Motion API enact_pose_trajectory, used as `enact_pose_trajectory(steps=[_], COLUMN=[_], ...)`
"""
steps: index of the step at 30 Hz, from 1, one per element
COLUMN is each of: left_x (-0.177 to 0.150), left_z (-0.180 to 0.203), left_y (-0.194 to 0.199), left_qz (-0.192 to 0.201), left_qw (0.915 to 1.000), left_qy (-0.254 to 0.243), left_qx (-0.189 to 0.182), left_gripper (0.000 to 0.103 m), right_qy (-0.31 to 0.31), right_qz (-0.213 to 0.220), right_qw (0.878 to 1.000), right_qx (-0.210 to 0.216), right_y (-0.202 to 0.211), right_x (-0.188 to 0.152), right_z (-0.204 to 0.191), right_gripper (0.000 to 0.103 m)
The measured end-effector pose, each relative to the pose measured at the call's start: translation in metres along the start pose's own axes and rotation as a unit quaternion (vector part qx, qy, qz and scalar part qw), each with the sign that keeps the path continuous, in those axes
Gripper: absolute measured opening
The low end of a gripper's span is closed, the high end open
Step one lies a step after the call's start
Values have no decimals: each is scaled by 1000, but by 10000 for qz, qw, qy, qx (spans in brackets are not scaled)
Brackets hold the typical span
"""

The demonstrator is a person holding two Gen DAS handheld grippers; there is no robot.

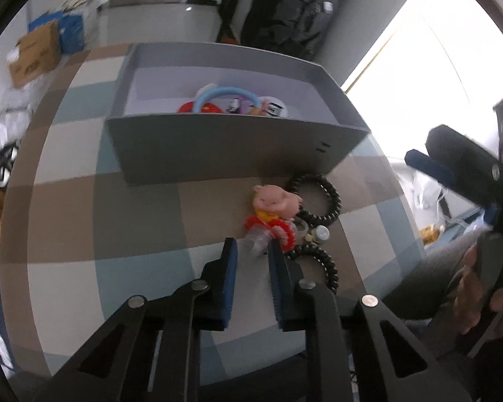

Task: Organize jewelry
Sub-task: 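Close the left gripper on the red pacifier piece beside the pink pig, then lift the red pacifier with the left gripper while the right gripper grasps a black coiled bracelet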

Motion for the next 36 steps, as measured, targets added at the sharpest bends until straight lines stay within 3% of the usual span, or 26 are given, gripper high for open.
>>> enact_pose_trajectory(steps=[2, 7, 14, 24, 29, 36], left_x=[0, -1, 1, 27, 45, 55], left_z=[1, -3, -4, -14, -17, -19], left_y=[0, 1, 3, 33, 44, 58], left_qz=[-20, -169, -130, 368, 622, 835], left_qw=[9999, 9994, 9991, 9949, 9910, 9865], left_qy=[-101, 274, 403, 875, 1090, 1255], left_qx=[47, -117, -90, -349, -467, -646], left_gripper=[13, 9, 8, 8, 8, 8], right_qy=[-52, -91, -92, -45, 320, 933], right_qz=[-46, -176, -241, -730, -912, -1244], right_qw=[10000, 9997, 9997, 9973, 9953, 9875], right_qx=[39, 105, -20, -9, 48, 244], right_y=[-1, -2, -2, -5, -5, -13], right_x=[-1, -7, -12, -38, -54, -85], right_z=[0, -1, 5, 2, -12, -40], right_gripper=[103, 103, 103, 103, 103, 91])
Point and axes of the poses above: each gripper's, at about its wrist camera, not at the fingertips, and y roughly against the way its jaws point, z to its right, x to its top, the point moved 9 cm from there along -y, roughly the way its jaws point, and after that the axes turned 13 degrees about z, right-handed, at the moved point
